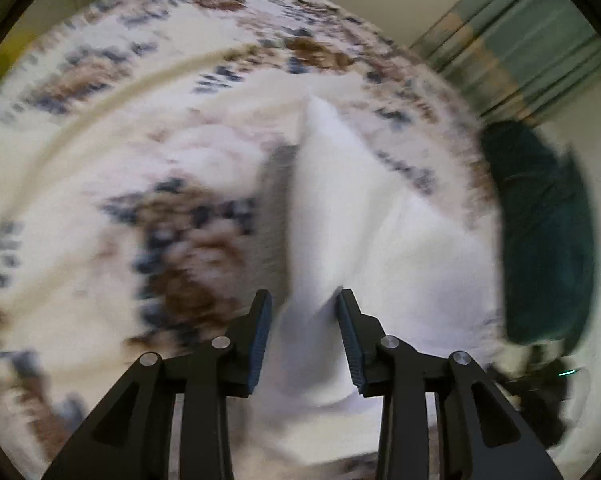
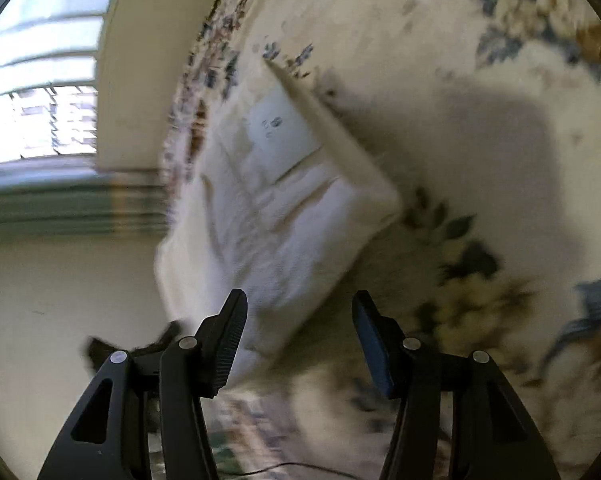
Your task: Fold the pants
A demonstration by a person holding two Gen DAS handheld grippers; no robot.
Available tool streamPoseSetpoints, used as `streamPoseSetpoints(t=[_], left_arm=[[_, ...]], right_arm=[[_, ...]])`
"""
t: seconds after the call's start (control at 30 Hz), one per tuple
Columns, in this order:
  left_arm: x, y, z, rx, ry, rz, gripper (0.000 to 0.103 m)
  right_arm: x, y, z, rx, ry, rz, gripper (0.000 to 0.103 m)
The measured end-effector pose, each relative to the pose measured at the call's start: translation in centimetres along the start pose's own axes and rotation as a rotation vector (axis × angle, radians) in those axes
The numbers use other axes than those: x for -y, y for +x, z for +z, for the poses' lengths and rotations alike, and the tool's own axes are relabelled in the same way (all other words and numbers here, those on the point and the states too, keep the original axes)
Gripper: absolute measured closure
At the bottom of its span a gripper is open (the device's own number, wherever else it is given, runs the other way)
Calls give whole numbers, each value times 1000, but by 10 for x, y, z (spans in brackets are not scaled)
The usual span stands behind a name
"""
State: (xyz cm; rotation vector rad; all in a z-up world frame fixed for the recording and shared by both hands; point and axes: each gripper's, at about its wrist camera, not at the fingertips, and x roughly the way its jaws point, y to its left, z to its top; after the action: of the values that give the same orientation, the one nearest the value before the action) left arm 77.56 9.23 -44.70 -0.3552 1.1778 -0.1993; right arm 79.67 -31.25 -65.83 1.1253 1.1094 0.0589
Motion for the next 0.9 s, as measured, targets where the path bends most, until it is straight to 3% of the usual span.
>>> streamPoseSetpoints(t=[0.1, 0.17, 0.23, 0.3, 0.37, 0.67, 0.9], left_arm=[[19, -21, -18, 40, 76, 130, 72], [34, -35, -31, 58, 128, 219, 65], [47, -52, -43, 68, 145, 246, 33], [59, -66, -51, 86, 157, 267, 16], [72, -84, -58, 103, 160, 273, 12], [134, -186, -105, 206, 229, 340, 10], [167, -276, -160, 277, 255, 336, 10]], right_arm=[[-33, -10, 1, 29, -141, -176, 45], [-61, -17, -6, 62, -263, -325, 30], [-78, -33, -17, 103, -357, -415, 20], [-94, -53, -29, 146, -446, -485, 9], [-115, -79, -38, 187, -508, -540, 3], [-190, -222, -130, 341, -651, -622, 0], [-225, -333, -208, 430, -702, -568, 0]])
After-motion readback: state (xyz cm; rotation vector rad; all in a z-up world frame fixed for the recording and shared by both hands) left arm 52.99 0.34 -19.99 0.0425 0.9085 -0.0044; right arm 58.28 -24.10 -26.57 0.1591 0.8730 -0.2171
